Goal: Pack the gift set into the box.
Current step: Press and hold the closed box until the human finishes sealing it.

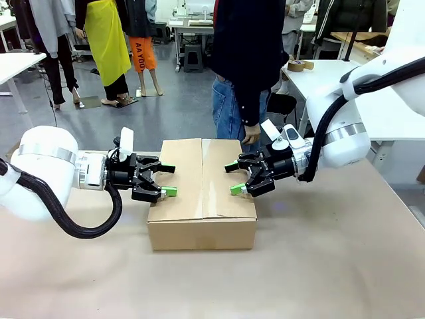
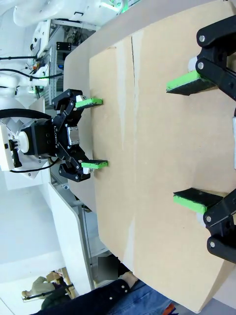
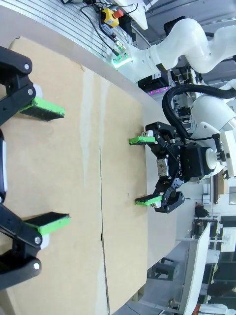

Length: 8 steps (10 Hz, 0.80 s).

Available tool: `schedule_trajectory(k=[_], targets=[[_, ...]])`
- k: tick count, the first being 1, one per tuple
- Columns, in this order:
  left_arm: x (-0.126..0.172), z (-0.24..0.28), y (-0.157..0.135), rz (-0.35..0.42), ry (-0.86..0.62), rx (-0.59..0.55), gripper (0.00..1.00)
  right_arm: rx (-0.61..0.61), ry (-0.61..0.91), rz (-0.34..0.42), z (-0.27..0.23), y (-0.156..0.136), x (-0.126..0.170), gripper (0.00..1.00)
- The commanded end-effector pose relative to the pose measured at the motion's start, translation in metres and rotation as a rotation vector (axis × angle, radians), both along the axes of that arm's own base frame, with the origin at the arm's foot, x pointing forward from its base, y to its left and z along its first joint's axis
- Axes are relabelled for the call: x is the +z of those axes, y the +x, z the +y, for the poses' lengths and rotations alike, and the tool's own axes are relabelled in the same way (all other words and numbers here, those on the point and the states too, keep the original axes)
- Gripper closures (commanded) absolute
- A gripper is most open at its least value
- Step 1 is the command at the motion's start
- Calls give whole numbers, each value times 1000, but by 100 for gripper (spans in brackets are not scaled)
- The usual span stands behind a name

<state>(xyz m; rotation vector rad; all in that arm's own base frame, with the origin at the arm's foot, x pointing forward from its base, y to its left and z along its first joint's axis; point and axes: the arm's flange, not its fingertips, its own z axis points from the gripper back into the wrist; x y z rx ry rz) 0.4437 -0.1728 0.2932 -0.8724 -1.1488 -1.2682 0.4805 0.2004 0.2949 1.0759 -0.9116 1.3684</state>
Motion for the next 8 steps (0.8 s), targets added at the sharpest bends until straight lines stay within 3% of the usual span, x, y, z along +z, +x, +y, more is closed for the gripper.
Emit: schedule_trajectory(k=[1,8], targets=[[-3,0,-2,0,2,-4,0,2,2,-1,1,0,1,0],[-3,0,-2,0,2,-4,0,2,2,-1,1,0,1,0]])
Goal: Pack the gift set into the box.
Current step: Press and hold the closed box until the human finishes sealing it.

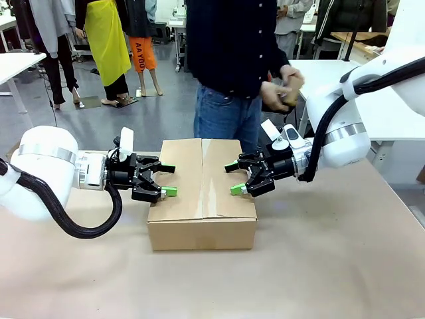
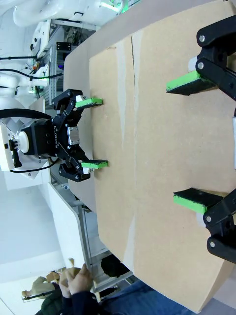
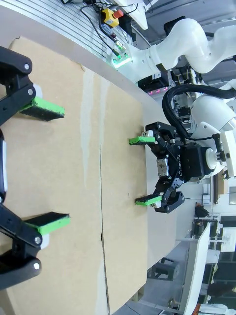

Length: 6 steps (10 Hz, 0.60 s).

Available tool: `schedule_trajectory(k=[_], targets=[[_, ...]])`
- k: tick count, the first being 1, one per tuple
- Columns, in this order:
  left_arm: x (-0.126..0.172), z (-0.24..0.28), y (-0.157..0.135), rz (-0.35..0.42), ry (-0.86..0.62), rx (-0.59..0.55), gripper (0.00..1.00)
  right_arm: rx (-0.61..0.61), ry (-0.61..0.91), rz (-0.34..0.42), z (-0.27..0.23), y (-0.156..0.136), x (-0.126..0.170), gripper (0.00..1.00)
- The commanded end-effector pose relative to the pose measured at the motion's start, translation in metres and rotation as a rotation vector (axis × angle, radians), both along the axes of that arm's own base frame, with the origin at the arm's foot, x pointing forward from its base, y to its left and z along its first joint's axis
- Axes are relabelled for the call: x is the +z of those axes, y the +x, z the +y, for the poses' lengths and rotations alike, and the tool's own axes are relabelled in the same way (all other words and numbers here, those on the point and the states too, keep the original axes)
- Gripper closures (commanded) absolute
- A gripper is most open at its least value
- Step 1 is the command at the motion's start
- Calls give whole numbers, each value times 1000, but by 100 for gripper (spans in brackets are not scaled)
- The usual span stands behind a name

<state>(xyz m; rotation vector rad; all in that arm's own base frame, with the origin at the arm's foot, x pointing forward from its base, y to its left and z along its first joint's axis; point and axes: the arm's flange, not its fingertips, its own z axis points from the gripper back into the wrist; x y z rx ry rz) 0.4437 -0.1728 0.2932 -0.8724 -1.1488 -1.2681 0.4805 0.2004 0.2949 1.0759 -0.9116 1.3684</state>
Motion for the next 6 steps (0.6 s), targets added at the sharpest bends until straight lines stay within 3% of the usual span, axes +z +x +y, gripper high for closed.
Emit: schedule_trajectory(k=[1,6], targets=[[-3,0,-2,0,2,-4,0,2,2,-1,1,0,1,0],[-3,0,-2,0,2,-4,0,2,2,-1,1,0,1,0]])
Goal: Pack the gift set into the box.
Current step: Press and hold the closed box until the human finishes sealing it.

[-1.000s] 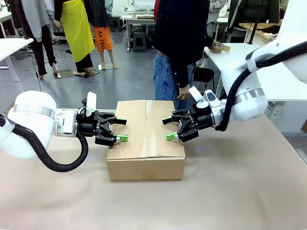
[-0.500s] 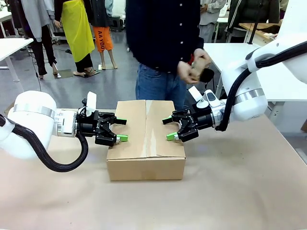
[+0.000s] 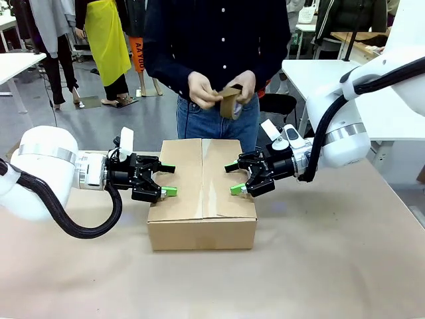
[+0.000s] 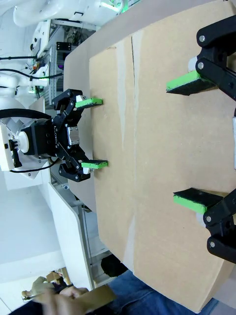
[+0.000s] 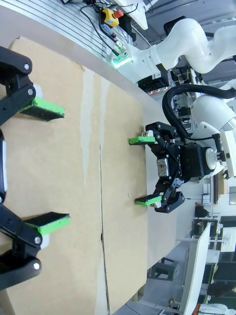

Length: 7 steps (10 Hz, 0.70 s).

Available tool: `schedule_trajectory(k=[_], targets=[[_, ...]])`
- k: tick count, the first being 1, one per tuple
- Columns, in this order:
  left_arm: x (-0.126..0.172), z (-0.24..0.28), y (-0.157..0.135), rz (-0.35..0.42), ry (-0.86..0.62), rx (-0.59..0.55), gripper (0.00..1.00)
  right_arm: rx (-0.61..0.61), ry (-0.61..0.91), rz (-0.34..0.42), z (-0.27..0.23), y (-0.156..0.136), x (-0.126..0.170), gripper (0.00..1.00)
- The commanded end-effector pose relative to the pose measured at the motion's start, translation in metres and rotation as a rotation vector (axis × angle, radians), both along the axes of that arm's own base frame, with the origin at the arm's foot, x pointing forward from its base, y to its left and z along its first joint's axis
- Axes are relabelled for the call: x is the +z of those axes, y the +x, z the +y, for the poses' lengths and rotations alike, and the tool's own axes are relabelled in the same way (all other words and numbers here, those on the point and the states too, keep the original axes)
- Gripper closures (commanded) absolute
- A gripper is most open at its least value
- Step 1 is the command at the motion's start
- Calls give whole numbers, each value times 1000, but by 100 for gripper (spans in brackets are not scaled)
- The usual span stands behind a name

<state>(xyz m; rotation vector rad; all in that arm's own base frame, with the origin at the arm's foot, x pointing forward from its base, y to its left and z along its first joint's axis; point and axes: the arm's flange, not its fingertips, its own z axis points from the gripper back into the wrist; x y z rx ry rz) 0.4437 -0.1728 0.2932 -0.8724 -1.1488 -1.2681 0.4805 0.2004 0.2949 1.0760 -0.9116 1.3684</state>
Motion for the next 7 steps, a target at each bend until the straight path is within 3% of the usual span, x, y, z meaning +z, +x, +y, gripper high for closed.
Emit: schedule_trajectory(k=[1,7], targets=[[-3,0,-2,0,2,-4,0,2,2,-1,1,0,1,0],[-3,0,-2,0,2,-4,0,2,2,-1,1,0,1,0]])
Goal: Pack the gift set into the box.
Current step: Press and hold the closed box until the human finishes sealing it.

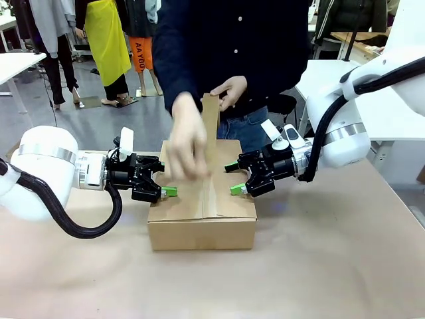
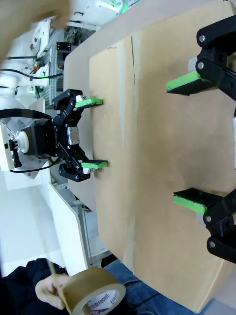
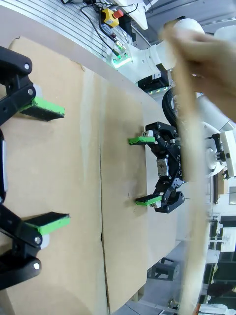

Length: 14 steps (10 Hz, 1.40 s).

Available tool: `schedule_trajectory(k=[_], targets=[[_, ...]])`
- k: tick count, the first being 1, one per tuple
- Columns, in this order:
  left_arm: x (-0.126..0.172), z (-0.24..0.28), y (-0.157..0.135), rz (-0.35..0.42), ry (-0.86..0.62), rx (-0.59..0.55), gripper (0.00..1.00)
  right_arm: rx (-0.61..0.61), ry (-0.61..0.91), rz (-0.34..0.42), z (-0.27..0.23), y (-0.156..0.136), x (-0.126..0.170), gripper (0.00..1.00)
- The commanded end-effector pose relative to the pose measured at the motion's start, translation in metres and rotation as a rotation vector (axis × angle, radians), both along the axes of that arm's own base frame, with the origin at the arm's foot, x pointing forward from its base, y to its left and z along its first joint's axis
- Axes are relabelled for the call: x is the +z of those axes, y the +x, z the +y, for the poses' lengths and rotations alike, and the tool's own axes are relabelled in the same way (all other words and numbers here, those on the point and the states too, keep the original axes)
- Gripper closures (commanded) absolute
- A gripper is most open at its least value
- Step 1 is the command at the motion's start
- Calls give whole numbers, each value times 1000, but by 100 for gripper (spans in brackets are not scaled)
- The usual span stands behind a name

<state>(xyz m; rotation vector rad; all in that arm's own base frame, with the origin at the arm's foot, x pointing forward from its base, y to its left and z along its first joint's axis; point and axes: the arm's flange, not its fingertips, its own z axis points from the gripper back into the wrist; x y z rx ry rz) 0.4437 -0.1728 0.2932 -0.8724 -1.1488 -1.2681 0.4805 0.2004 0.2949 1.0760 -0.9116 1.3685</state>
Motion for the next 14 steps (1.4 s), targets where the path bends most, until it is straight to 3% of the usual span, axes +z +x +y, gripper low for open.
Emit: schedule_trajectory(k=[1,14], targets=[[-3,0,-2,0,2,-4,0,2,2,-1,1,0,1,0],[-3,0,-2,0,2,-4,0,2,2,-1,1,0,1,0]])
